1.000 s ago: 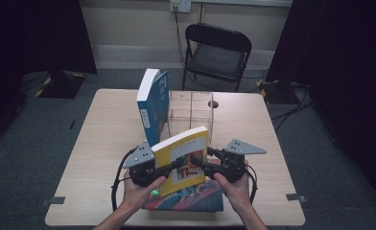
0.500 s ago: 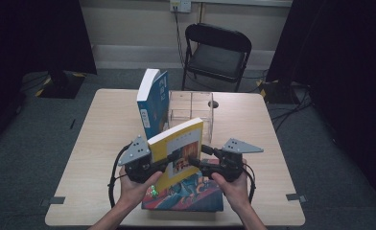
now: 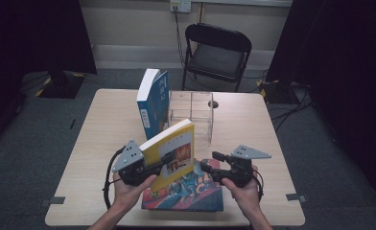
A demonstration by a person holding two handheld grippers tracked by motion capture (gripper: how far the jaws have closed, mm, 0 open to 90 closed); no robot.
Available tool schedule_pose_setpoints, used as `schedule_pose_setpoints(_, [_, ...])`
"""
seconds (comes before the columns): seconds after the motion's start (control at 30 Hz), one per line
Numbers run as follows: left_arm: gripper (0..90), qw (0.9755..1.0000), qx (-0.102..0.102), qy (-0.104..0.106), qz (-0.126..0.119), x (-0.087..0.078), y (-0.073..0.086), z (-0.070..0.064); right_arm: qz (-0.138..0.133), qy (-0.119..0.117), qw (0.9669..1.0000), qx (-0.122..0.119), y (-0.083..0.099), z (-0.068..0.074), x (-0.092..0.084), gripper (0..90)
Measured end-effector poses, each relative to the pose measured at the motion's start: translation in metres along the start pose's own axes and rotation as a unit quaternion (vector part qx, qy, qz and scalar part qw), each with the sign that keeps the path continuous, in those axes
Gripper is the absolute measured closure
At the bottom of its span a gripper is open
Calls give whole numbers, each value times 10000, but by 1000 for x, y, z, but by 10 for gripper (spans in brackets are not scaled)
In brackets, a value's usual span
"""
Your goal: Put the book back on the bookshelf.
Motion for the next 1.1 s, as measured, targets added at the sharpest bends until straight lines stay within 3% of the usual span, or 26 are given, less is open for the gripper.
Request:
schedule_pose_setpoints(0.03, [652,10000,-31,-40,12,1,0,1,17,60,10000,50,4,-5,-4,328])
schedule_pose_setpoints(0.1, [753,9998,-136,-101,54,1,0,4,61,234,9996,151,15,-18,-16,328])
schedule_pose_setpoints(0.17, [755,9994,-232,-237,122,2,0,8,83,271,9994,185,18,-22,-18,328])
schedule_pose_setpoints(0.2, [757,9992,-288,-265,115,3,-1,9,150,380,9988,259,25,-32,-24,324])
schedule_pose_setpoints(0.3, [757,9983,-440,-363,122,6,-2,13,257,535,9978,298,33,-43,-29,320])
schedule_pose_setpoints(0.33, [757,9983,-416,-397,105,8,-4,14,402,699,9961,348,43,-56,-32,302])
schedule_pose_setpoints(0.4, [757,9983,-385,-428,91,9,-5,14,473,782,9951,368,47,-62,-33,296])
schedule_pose_setpoints(0.5, [758,9982,-368,-469,88,12,-8,16,703,959,9920,428,63,-77,-35,283])
schedule_pose_setpoints(0.53, [758,9982,-334,-493,99,14,-9,16,882,1076,9894,413,73,-84,-35,281])
schedule_pose_setpoints(0.67, [758,9981,-270,-536,103,18,-10,19,1138,1337,9827,585,94,-101,-31,270])
schedule_pose_setpoints(0.7, [758,9980,-302,-553,79,19,-11,19,1138,1337,9827,585,94,-101,-31,270])
schedule_pose_setpoints(0.73, [757,9977,-368,-569,55,20,-11,22,1315,1488,9785,558,103,-109,-29,245])
schedule_pose_setpoints(0.83, [758,9973,-426,-589,42,21,-11,25,1382,1567,9768,474,105,-112,-28,242])
schedule_pose_setpoints(0.9, [758,9968,-484,-633,39,23,-11,29,1502,1682,9735,370,110,-114,-24,228])
schedule_pose_setpoints(0.93, [758,9967,-489,-652,36,24,-12,30,1502,1682,9735,370,110,-114,-24,228])
schedule_pose_setpoints(0.97, [758,9963,-504,-697,51,25,-13,34,1589,1767,9710,273,112,-114,-22,218])
schedule_pose_setpoints(1.1, [758,9959,-477,-764,68,29,-15,38,1669,1798,9693,189,115,-114,-20,218])
Point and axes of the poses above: each handheld gripper's, and its own axes: x roughly forward along the jaws, y roughly out of its underside, z roughly to its left, the point moved 10 cm from there along x, roughly forward along the jaws, and after that the axes turned 2 degrees about -x, right-handed, at the moved point
